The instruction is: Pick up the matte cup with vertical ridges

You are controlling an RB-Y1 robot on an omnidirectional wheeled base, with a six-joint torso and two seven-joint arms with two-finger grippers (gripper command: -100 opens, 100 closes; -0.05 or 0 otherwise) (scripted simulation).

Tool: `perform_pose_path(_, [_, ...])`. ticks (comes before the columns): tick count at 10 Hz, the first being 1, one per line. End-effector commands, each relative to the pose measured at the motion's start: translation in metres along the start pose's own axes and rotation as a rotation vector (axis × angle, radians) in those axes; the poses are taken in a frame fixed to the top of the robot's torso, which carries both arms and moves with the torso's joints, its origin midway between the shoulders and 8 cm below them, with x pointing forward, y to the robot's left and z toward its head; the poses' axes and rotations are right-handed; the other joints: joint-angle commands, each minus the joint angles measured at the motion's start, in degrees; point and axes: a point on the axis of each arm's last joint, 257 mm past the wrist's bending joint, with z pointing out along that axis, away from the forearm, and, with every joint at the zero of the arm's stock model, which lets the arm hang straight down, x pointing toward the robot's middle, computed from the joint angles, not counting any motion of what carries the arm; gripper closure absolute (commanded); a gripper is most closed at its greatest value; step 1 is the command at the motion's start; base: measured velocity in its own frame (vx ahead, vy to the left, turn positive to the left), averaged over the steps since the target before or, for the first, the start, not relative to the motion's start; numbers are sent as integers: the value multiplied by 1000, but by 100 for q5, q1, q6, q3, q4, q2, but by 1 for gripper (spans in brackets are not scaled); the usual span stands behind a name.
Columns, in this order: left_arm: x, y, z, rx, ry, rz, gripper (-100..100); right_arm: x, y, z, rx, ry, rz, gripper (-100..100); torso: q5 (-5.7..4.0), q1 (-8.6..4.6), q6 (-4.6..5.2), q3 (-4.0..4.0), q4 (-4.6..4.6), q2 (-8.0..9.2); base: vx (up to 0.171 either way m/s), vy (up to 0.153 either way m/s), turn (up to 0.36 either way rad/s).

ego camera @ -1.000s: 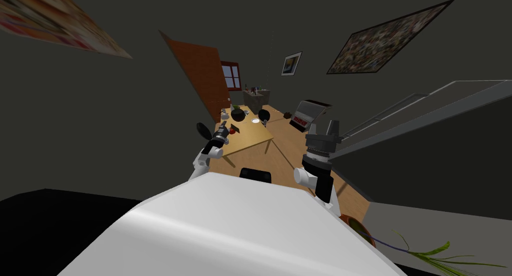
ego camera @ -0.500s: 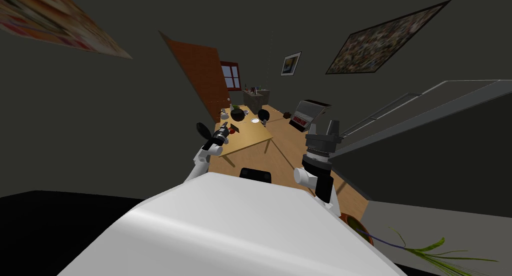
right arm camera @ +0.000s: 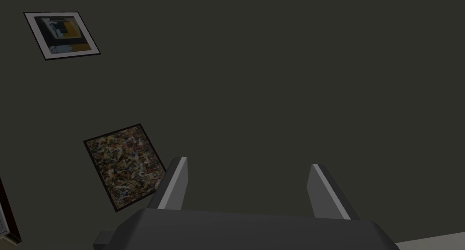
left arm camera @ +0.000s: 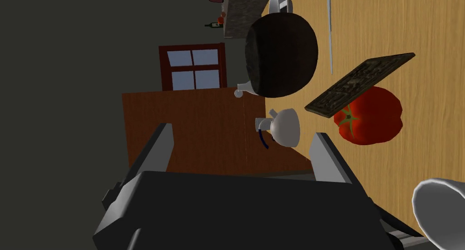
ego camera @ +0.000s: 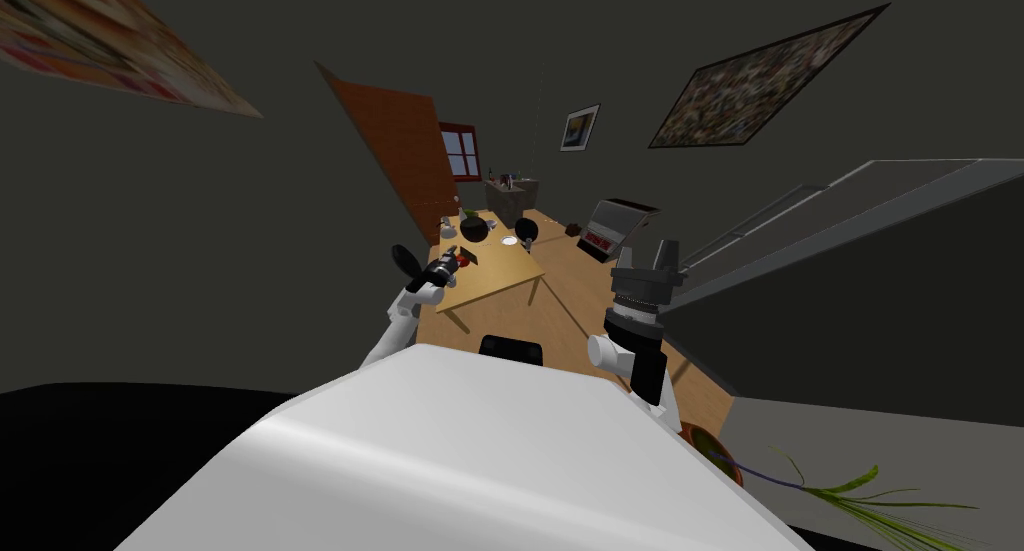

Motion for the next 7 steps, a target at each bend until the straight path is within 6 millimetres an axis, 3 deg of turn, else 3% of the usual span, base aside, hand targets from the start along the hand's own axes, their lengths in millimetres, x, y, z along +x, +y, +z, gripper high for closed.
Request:
perform_pose_path(1, [-4, 14, 6, -56, 0, 7, -100, 0, 0, 0, 0, 0, 0, 0, 0, 0, 0, 0, 0, 0, -9, 1, -24])
perform_pose_path(7, [-22, 60, 14, -239, -6, 24, -100, 0, 0, 0, 0, 0, 0, 0, 1, 5, -1, -1, -1, -2, -3, 8, -33])
